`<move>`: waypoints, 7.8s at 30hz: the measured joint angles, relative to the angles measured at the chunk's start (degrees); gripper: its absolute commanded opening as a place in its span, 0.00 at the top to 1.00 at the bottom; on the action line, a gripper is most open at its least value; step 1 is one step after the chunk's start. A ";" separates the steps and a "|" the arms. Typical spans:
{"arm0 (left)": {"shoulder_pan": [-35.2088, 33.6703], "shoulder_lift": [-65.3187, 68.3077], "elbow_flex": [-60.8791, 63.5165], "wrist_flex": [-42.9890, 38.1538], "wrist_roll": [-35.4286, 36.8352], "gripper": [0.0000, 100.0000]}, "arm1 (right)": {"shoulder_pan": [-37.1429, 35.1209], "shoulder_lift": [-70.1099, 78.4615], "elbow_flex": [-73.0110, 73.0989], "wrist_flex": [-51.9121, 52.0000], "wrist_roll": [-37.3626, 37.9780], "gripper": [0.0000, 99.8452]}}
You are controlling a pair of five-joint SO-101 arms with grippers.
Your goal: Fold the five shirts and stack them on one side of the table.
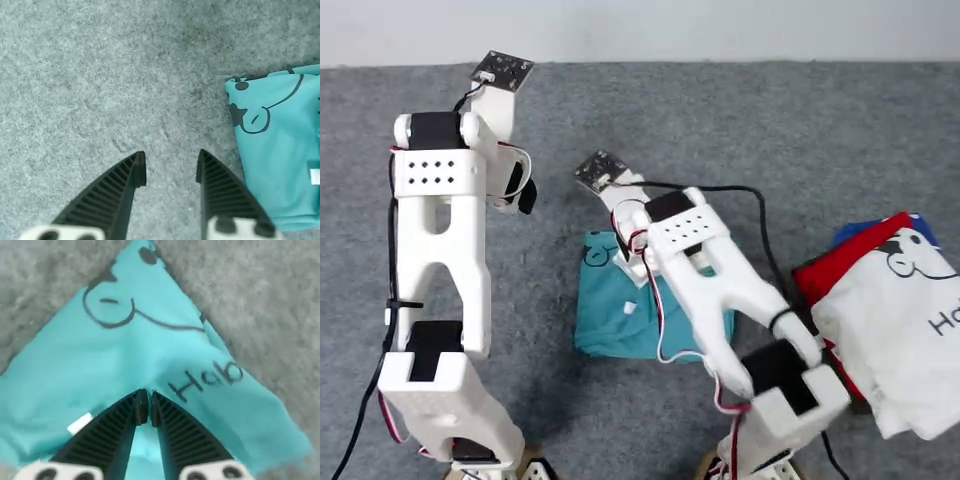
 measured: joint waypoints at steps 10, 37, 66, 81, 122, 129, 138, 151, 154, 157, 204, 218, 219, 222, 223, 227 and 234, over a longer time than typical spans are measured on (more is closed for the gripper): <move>0.00 0.00 0.00 0.00 0.00 0.83 | 2.46 -7.47 0.00 14.59 1.41 0.99; 0.00 0.00 0.00 0.00 0.00 0.83 | 10.73 -11.87 13.01 18.37 2.29 0.84; 0.00 0.00 0.97 0.00 0.00 0.83 | 18.46 7.21 12.92 -15.65 -1.67 0.86; 0.00 0.00 3.16 0.00 0.00 0.83 | 18.73 5.98 11.52 -16.09 -1.67 0.99; 0.00 0.00 3.34 0.00 0.00 0.83 | 46.77 -39.38 2.55 5.63 -5.01 0.99; 0.00 0.00 3.34 0.00 0.00 0.83 | 51.34 -39.82 -3.25 9.67 -5.01 0.99; 0.00 0.00 3.34 0.00 0.00 0.83 | 68.22 -38.86 -1.93 7.38 -4.66 0.99; 0.00 0.00 3.34 0.00 0.00 0.83 | 77.98 -19.78 2.37 2.29 0.44 0.99; 0.00 0.00 3.34 0.00 0.00 0.83 | 79.12 -17.93 2.37 2.11 0.79 0.99; 0.00 0.00 3.52 0.00 0.00 0.83 | 80.44 -17.76 2.37 2.11 0.97 0.99; 2.55 -1.85 50.20 -32.44 0.26 0.83 | 19.78 -24.44 28.84 -7.12 -1.67 0.84; 2.64 -22.77 53.98 -19.43 0.35 0.90 | 14.15 -36.48 31.47 8.35 -1.67 0.84; 2.64 -27.16 54.86 -18.37 0.35 0.90 | 14.24 -39.65 31.47 9.32 -1.67 0.84; 2.73 -40.44 59.96 -17.67 0.18 0.90 | 14.24 -49.23 33.14 12.13 -1.67 0.84; 2.73 -44.66 62.42 -17.67 0.18 0.90 | 14.15 -52.31 34.73 12.57 -1.67 0.84; 2.64 -60.40 73.58 -18.20 -0.26 0.90 | 13.80 -63.82 43.96 12.57 -1.67 0.84; 2.73 -85.63 92.66 -19.78 -7.65 0.90 | 13.89 -81.85 56.26 13.01 -1.67 0.84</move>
